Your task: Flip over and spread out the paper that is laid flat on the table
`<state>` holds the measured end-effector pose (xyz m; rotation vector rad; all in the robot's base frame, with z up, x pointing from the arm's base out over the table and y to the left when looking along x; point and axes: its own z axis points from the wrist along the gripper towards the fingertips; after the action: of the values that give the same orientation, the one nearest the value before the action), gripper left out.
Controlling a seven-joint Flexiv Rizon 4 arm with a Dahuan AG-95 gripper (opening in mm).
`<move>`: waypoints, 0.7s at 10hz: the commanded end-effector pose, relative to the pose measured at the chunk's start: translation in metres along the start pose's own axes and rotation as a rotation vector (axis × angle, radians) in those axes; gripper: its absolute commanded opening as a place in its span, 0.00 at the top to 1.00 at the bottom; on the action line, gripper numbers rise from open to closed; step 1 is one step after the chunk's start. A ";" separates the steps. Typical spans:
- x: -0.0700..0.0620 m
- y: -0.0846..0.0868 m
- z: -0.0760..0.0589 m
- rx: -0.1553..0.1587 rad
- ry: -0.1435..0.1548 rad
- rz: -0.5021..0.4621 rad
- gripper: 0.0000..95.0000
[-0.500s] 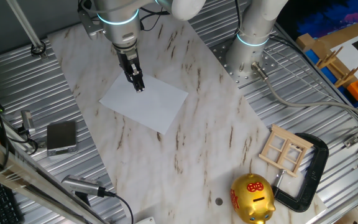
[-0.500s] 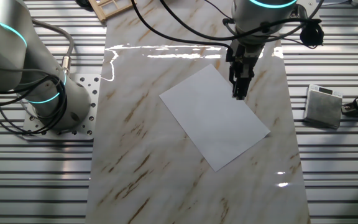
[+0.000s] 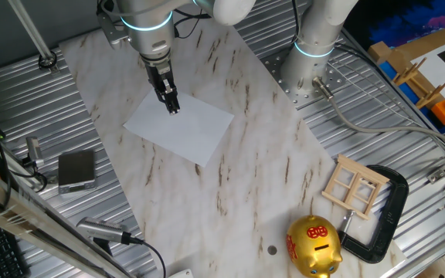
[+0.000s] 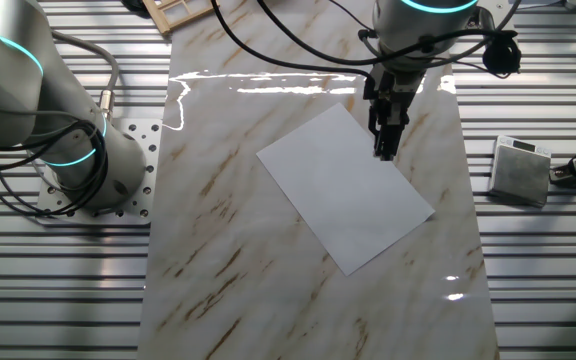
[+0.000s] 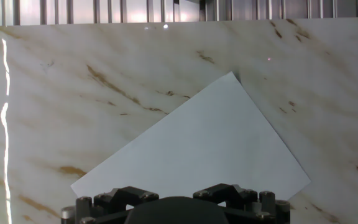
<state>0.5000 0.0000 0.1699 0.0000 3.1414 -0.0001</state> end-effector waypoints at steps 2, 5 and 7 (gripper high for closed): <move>0.000 0.000 0.000 -0.018 -0.023 -0.118 1.00; 0.000 0.000 0.000 -0.013 -0.022 -0.125 1.00; 0.000 0.000 0.000 -0.012 -0.021 -0.121 1.00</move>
<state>0.4991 -0.0001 0.1710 -0.1996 3.1143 0.0151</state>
